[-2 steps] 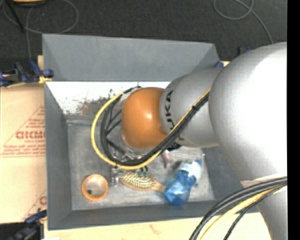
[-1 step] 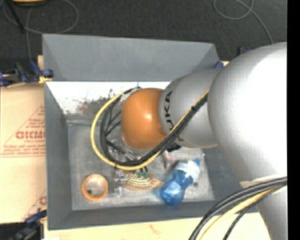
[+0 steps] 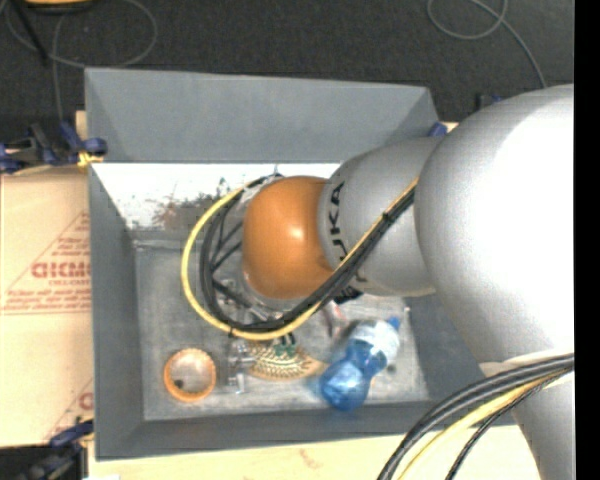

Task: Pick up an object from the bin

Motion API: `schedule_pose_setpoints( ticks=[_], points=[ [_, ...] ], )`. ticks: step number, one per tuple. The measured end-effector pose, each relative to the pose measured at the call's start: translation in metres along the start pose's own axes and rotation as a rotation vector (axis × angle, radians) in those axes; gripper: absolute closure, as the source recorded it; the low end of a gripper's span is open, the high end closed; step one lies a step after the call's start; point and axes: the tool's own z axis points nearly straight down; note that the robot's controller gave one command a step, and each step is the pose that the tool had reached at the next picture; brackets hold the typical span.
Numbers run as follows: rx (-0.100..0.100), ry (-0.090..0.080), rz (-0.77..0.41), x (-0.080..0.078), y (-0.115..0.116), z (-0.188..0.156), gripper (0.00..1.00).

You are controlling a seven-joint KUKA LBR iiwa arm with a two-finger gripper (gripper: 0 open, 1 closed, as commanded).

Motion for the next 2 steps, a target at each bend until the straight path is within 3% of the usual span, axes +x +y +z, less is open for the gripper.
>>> schedule_pose_setpoints(
  ticks=[1,2],
  points=[
    [0.001,-0.006,-0.078,0.029,-0.037,-0.001,0.00],
    [0.002,-0.001,-0.432,0.042,-0.062,-0.008,1.00]
  ],
)
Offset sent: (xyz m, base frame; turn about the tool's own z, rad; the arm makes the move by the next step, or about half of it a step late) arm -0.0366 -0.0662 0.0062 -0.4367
